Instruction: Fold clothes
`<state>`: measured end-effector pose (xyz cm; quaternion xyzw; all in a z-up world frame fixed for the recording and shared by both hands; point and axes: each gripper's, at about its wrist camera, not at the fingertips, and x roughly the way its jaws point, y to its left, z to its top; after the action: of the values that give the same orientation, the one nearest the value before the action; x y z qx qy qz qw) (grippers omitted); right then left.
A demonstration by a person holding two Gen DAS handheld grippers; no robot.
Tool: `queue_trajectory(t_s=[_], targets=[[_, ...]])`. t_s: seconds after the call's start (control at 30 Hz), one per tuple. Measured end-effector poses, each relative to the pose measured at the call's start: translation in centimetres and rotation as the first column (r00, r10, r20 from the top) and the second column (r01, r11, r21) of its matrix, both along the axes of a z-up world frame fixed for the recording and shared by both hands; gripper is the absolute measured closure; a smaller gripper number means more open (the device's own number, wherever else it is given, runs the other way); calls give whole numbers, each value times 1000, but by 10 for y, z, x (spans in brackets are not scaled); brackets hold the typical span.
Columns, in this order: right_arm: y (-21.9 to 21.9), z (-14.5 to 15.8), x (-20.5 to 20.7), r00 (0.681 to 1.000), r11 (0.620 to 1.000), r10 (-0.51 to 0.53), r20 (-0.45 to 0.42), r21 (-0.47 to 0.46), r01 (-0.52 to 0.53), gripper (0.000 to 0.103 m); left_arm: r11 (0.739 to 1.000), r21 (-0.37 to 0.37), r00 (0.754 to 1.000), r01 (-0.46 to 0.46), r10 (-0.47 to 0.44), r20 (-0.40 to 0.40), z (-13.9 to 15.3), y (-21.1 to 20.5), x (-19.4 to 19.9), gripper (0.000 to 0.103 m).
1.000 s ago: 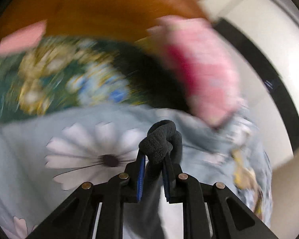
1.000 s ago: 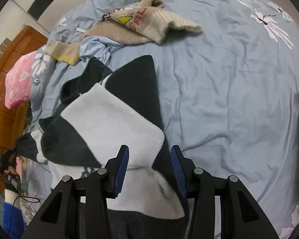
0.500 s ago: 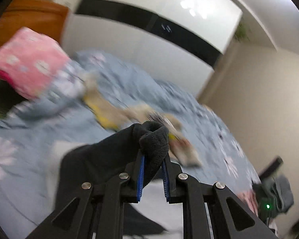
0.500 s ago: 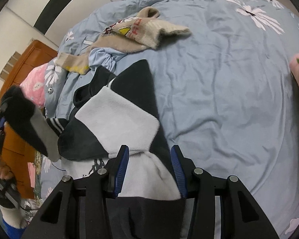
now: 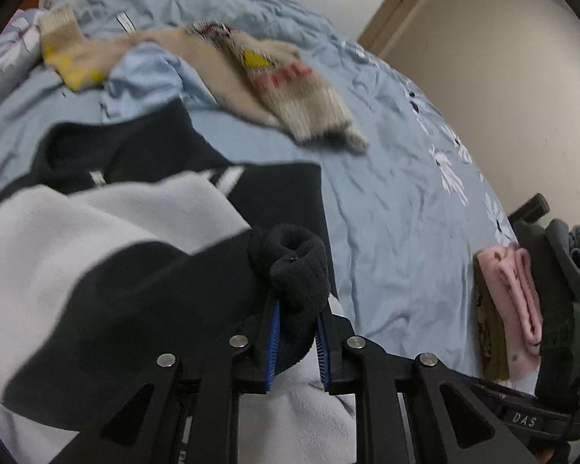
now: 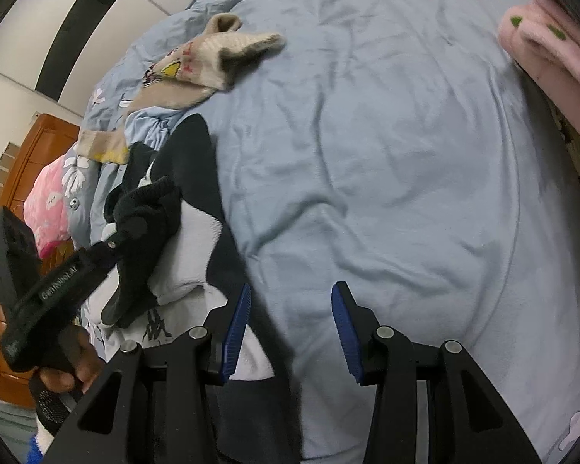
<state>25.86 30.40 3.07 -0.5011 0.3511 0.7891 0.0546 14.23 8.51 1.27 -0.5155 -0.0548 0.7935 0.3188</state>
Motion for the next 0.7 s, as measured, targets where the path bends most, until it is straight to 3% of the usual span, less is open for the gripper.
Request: queue_trajectory(t_s=[0.07,0.1,0.27,0.37,0.47,0.53,0.7], targets=[[0,-1,-2,1000,1000,0,-2,-6,0,58,999,17,998,33,-34,54,-5,1,1,57],[-2,0,-4,1000,1000,3,-5,-7,-3,58,999,30,996,37,-39,75,-5,-3,0,53],[-14,6,-18,998,999,40,-50,-28,-41,58,997,79,996,-21,14,90,10,-44,5,49],[-26,9,-32,994,996,74,-85,-48,-78,56,980,54,981,-193,191,41,22,-102,5,45],[-42,12,-52,986,990,120,-112,-58,-127,55,931,4,931,-364,364,-13,31,-157,2,45],[-54,14,-65,980,985,151,-127,-61,-160,52,879,-65,882,-472,471,-36,26,-195,-3,44],[-66,3,-83,986,986,144,-86,-75,-151,52,789,-126,792,-602,609,31,-1,-257,-7,44]])
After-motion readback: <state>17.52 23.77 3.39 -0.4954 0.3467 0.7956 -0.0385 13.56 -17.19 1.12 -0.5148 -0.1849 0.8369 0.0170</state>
